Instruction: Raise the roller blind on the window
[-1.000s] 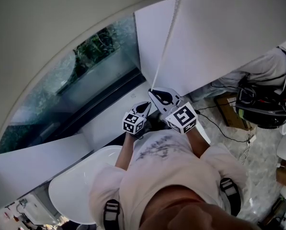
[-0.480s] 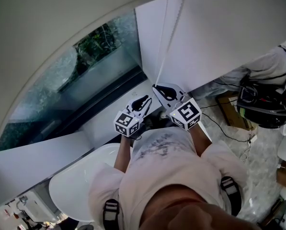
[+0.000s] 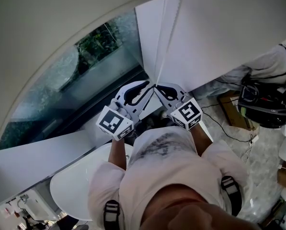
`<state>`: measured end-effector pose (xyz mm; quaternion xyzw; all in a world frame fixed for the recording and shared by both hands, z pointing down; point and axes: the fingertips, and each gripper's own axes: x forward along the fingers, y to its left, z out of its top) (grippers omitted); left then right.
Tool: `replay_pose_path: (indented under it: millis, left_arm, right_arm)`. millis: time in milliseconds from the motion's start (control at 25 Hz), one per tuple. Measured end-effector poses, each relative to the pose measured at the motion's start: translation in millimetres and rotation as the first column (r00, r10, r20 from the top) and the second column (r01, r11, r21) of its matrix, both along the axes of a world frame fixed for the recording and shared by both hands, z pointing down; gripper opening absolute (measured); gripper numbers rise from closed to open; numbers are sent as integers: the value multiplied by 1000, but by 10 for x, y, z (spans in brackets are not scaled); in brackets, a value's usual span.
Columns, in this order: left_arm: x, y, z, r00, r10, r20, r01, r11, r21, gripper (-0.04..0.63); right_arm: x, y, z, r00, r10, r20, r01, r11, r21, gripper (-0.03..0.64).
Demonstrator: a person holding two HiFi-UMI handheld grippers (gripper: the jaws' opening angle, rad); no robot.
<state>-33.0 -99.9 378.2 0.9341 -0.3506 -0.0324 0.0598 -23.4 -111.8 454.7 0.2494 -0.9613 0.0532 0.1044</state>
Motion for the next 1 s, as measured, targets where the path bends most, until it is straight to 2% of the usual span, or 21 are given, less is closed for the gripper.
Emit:
replay_pose_path:
  millis: [160, 600, 680, 800, 1000]
  left_arm:
    - [128, -41, -494, 999, 47, 8, -48, 995, 89, 64]
    - [230, -243, -1375, 998, 57, -8, -55, 978, 202, 64]
    - [239, -251, -1448, 998, 62, 0, -61, 975, 215, 59]
    - [283, -246, -1471, 998, 65, 13, -67, 975, 210, 13]
    - [258, -254, -1397, 1000, 26, -5, -24, 979, 203, 8]
  right_arm:
    - [-10, 11, 3, 1000, -8, 3, 8, 1000, 0, 61]
    - [-45, 59, -14, 1000, -24, 4, 24, 1000, -1, 61]
    - [-53, 56, -4, 1000, -25, 4, 25, 1000, -1, 61]
    - [-54, 53, -1, 1000, -26, 5, 26, 1000, -1, 61]
    - [-51, 32, 58, 1000, -28, -6, 28, 1000, -5, 61]
